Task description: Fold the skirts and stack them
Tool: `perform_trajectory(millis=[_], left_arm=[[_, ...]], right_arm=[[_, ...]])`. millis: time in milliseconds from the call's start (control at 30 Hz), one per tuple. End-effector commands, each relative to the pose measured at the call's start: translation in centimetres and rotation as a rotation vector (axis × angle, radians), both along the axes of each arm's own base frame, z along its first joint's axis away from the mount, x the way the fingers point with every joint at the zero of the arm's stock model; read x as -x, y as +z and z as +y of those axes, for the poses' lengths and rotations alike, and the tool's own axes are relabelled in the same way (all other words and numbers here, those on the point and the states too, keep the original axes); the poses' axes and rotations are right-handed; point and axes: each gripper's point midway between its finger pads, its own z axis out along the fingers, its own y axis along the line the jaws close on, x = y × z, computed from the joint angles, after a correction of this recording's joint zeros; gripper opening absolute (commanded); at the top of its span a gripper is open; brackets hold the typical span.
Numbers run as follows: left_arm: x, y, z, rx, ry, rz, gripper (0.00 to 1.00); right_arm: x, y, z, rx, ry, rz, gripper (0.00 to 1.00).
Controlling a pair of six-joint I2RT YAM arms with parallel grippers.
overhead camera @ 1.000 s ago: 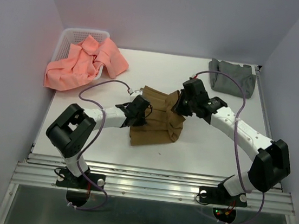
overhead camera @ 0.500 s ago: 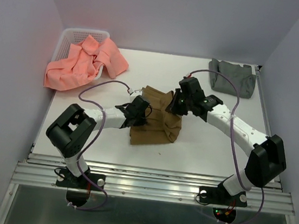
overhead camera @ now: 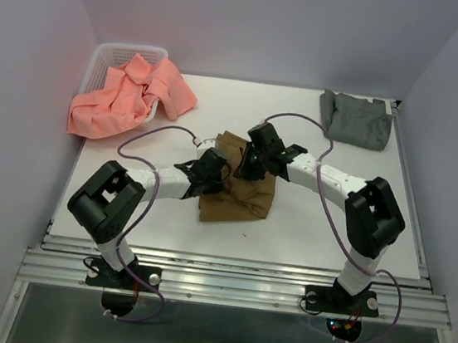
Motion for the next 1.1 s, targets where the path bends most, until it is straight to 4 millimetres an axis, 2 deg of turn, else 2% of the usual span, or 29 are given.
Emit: perform_trajectory(millis=[0, 100, 167, 233, 267, 333, 367, 400, 533, 567, 633, 667, 700, 767, 800, 833, 867, 933, 967, 1000, 1033, 1067], left_arm=[[0.9, 0.7, 0.1, 0.018, -0.006, 0.01, 0.0], [0.6, 1.8, 0.1, 0.028, 0.007, -0.011, 0.0], [0.5, 3.2, 0.5, 0.028, 0.026, -0.033, 0.0], [0.5, 4.2, 1.0, 0.025, 0.043, -0.047, 0.0], [0.4, 4.7, 1.4, 0.018, 0.059, -0.064, 0.0], [0.8, 6.3, 2.3, 0.025, 0.089, -0.086, 0.0], [1.0, 7.4, 3.0, 0.023, 0.107, -0.109, 0.0], [1.2, 7.8, 3.4, 0.025, 0.123, -0.116, 0.09], [2.4, 9.9, 5.5, 0.026, 0.181, -0.15, 0.25], [2.6, 10.3, 6.0, 0.022, 0.192, -0.159, 0.29], [3.5, 11.6, 6.8, 0.03, 0.198, -0.17, 0.4], [3.6, 12.1, 7.0, 0.035, 0.203, -0.177, 0.43], [3.9, 13.2, 7.2, 0.055, 0.202, -0.195, 0.47], [4.1, 14.5, 7.0, 0.08, 0.174, -0.22, 0.63], [4.0, 16.0, 6.4, 0.123, 0.154, -0.25, 0.71], [4.0, 16.7, 6.0, 0.144, 0.131, -0.268, 0.91], [3.8, 17.9, 4.9, 0.177, 0.071, -0.301, 0.99], [3.4, 18.9, 3.9, 0.203, 0.032, -0.322, 0.99], [2.7, 19.8, 2.6, 0.217, -0.012, -0.334, 0.99], [2.3, 20.2, 2.0, 0.219, -0.033, -0.337, 0.99], [1.9, 20.6, 1.3, 0.221, -0.049, -0.337, 0.99], [0.9, 21.4, -0.1, 0.23, -0.081, -0.335, 0.99]], right_arm=[[-1.4, 1.7, 3.6, -0.052, 0.011, -0.086, 0.06], [-1.4, 1.5, 4.3, -0.049, 0.025, -0.088, 0.19], [-1.3, 2.2, 4.8, -0.054, 0.036, -0.096, 0.27], [-1.6, 2.9, 5.0, -0.057, 0.047, -0.115, 0.32], [-1.7, 3.9, 5.4, -0.076, 0.062, -0.125, 0.42], [-1.2, 4.9, 6.0, -0.095, 0.112, -0.125, 0.49], [-1.3, 5.8, 6.3, -0.108, 0.127, -0.133, 0.59], [-1.0, 6.3, 6.6, -0.115, 0.159, -0.139, 0.6], [-0.5, 9.3, 6.8, -0.145, 0.215, -0.185, 0.74], [-0.5, 10.9, 6.5, -0.156, 0.213, -0.218, 0.78], [-0.3, 12.5, 6.0, -0.151, 0.23, -0.267, 0.85], [-0.5, 13.3, 5.4, -0.139, 0.217, -0.297, 0.98], [-0.4, 15.0, 4.8, -0.144, 0.205, -0.339, 1.0], [-0.8, 15.8, 3.2, -0.105, 0.153, -0.388, 1.0], [-1.2, 17.2, 1.7, -0.094, 0.108, -0.428, 1.0], [-1.0, 16.5, 0.9, -0.069, 0.086, -0.426, 1.0], [-1.8, 17.5, -1.3, -0.057, 0.02, -0.454, 1.0], [-1.9, 17.2, -3.3, -0.049, -0.027, -0.448, 1.0], [-1.4, 15.3, -4.1, -0.033, -0.022, -0.41, 1.0], [-1.1, 14.9, -4.6, -0.029, -0.015, -0.405, 1.0], [-0.6, 14.4, -4.9, 0.001, 0.037, -0.421, 1.0], [0.8, 13.4, -4.8, -0.008, 0.113, -0.412, 1.0]])
